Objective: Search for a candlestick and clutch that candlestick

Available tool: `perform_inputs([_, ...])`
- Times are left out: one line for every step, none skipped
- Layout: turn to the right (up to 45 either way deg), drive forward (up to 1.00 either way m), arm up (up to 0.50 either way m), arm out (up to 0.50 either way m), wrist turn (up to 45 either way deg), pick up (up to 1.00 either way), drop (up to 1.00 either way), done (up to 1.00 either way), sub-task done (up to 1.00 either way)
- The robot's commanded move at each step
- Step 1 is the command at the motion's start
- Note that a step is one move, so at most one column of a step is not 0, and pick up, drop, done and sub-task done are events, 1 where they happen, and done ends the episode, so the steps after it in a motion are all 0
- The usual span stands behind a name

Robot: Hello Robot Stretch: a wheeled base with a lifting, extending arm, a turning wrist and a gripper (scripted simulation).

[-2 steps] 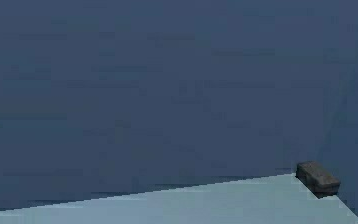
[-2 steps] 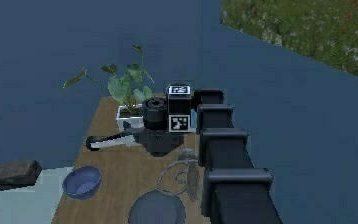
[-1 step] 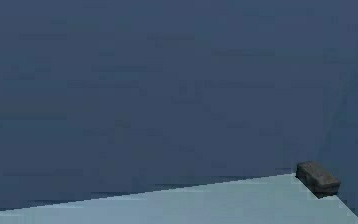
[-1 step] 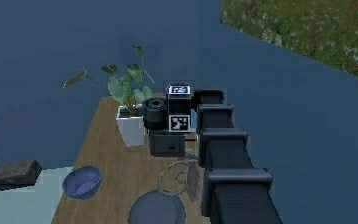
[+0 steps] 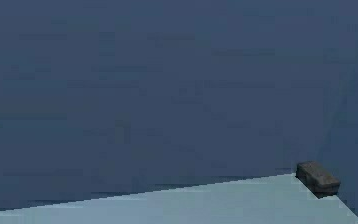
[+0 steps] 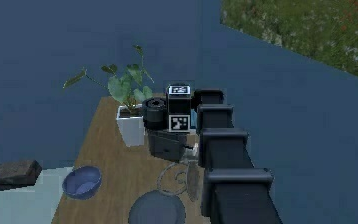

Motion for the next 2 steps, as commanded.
perform_inputs([0.0,0.0,-0.3,0.0,0.0,0.0,0.0,0.0,0.0])
perform_inputs([0.0,0.0,0.0,0.0,0.0,1.0,0.0,0.0,0.0])
